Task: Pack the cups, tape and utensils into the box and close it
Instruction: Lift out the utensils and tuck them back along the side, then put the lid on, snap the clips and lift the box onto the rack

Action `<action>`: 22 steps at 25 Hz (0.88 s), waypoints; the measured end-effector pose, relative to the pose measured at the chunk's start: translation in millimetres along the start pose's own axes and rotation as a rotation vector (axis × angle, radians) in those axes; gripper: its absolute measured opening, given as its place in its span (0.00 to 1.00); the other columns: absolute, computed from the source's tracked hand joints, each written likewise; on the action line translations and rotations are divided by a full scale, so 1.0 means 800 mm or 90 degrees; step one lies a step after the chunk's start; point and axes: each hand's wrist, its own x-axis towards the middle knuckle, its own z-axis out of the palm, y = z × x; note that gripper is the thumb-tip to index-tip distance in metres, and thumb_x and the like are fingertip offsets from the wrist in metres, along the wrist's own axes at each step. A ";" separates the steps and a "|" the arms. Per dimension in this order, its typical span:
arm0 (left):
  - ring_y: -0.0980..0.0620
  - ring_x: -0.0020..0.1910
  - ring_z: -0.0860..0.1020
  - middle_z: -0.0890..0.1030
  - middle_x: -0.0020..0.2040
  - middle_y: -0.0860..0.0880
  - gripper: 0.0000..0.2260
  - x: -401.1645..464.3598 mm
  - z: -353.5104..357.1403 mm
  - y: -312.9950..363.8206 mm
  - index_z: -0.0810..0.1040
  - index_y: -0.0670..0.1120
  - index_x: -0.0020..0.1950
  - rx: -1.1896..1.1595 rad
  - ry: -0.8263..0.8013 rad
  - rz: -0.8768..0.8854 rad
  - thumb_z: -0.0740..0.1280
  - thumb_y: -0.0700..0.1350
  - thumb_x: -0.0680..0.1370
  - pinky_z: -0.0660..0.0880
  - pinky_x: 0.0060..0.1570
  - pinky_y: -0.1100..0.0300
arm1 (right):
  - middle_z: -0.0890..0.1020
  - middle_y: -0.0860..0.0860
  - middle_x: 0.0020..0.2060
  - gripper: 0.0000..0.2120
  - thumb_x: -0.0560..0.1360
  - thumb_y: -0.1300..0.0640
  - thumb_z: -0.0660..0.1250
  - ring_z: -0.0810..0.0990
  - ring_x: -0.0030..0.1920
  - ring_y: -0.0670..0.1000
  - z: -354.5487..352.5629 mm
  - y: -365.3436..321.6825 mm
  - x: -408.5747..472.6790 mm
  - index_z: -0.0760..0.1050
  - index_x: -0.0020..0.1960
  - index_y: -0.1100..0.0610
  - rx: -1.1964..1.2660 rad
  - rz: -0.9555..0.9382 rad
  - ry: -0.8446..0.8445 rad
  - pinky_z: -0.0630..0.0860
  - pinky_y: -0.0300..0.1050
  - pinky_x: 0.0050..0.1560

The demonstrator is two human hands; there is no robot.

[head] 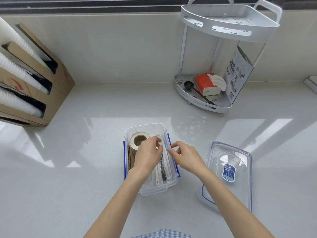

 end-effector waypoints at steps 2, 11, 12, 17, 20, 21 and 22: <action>0.46 0.52 0.78 0.81 0.54 0.44 0.13 0.003 -0.004 0.019 0.75 0.42 0.59 -0.029 -0.003 0.043 0.59 0.42 0.76 0.75 0.55 0.51 | 0.82 0.53 0.44 0.17 0.77 0.46 0.57 0.81 0.49 0.56 -0.011 0.013 -0.004 0.73 0.60 0.54 0.040 0.022 0.027 0.77 0.53 0.55; 0.47 0.58 0.77 0.80 0.59 0.44 0.16 0.001 0.060 0.081 0.73 0.42 0.63 -0.026 -0.179 0.120 0.56 0.41 0.77 0.72 0.57 0.57 | 0.78 0.50 0.44 0.14 0.77 0.54 0.58 0.78 0.51 0.55 -0.068 0.101 -0.040 0.74 0.59 0.56 0.118 0.171 0.199 0.73 0.48 0.52; 0.47 0.59 0.76 0.78 0.60 0.44 0.16 -0.002 0.070 0.083 0.72 0.41 0.64 -0.011 -0.211 0.121 0.56 0.42 0.77 0.71 0.59 0.57 | 0.78 0.52 0.49 0.15 0.77 0.54 0.58 0.77 0.53 0.55 -0.071 0.111 -0.045 0.72 0.61 0.56 0.111 0.198 0.217 0.72 0.48 0.54; 0.43 0.64 0.71 0.71 0.66 0.40 0.20 -0.012 0.105 0.080 0.65 0.39 0.68 0.103 -0.335 0.104 0.55 0.44 0.78 0.67 0.62 0.55 | 0.64 0.62 0.66 0.24 0.76 0.53 0.60 0.62 0.67 0.62 -0.067 0.141 -0.065 0.61 0.70 0.60 0.036 0.339 0.266 0.64 0.53 0.65; 0.40 0.60 0.71 0.70 0.63 0.38 0.16 -0.018 0.115 0.075 0.69 0.36 0.61 0.134 -0.377 0.089 0.55 0.43 0.77 0.68 0.59 0.53 | 0.63 0.63 0.65 0.27 0.75 0.52 0.63 0.60 0.66 0.63 -0.061 0.150 -0.071 0.60 0.68 0.63 0.040 0.411 0.311 0.62 0.56 0.65; 0.40 0.60 0.70 0.70 0.63 0.38 0.15 -0.020 0.117 0.075 0.69 0.36 0.59 0.130 -0.382 0.086 0.55 0.43 0.77 0.68 0.59 0.52 | 0.63 0.64 0.65 0.27 0.75 0.52 0.63 0.61 0.66 0.63 -0.059 0.152 -0.073 0.61 0.68 0.64 0.044 0.427 0.317 0.63 0.56 0.65; 0.40 0.60 0.70 0.69 0.62 0.38 0.14 -0.022 0.119 0.075 0.70 0.37 0.57 0.120 -0.386 0.078 0.55 0.43 0.77 0.68 0.60 0.52 | 0.63 0.64 0.64 0.26 0.75 0.52 0.63 0.61 0.66 0.63 -0.056 0.153 -0.074 0.61 0.67 0.64 0.043 0.438 0.313 0.63 0.56 0.65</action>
